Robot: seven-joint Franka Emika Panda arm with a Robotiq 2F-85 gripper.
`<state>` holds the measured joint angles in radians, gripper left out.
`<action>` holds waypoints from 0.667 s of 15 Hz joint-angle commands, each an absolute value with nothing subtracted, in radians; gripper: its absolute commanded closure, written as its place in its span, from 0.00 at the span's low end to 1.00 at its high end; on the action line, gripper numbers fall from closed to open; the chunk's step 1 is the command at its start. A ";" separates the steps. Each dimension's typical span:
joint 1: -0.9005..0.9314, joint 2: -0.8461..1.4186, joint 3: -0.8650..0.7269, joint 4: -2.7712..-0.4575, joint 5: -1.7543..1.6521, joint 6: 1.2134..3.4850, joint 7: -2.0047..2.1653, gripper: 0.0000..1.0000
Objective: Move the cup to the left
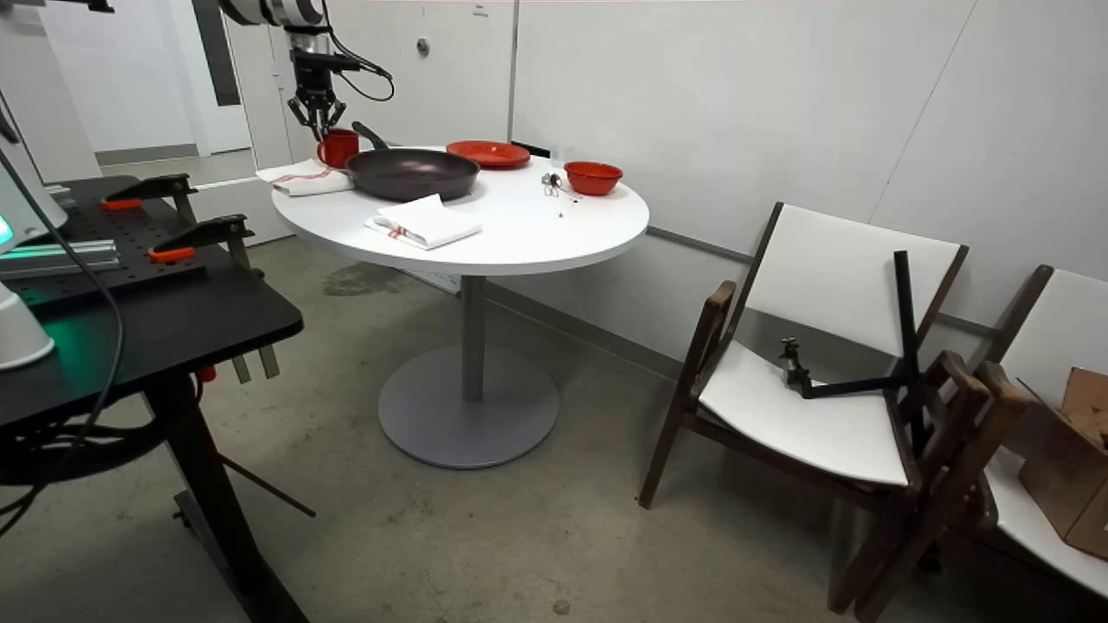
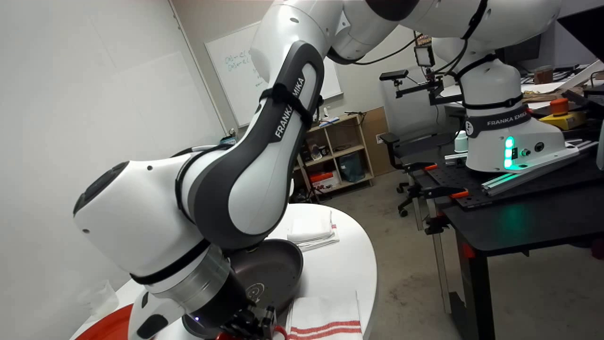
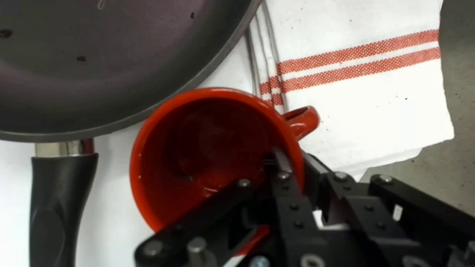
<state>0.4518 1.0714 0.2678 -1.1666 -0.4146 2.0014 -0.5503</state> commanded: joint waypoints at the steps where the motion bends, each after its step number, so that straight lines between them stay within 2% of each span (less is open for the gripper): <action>1: 0.476 1.148 0.258 -1.038 -0.380 1.939 -0.605 0.97; 7: 0.498 1.191 0.252 -0.966 -0.374 1.913 -0.632 0.94; 8: 0.502 1.195 0.251 -0.958 -0.373 1.911 -0.633 0.70; 10: 0.509 1.203 0.250 -0.942 -0.372 1.908 -0.634 0.59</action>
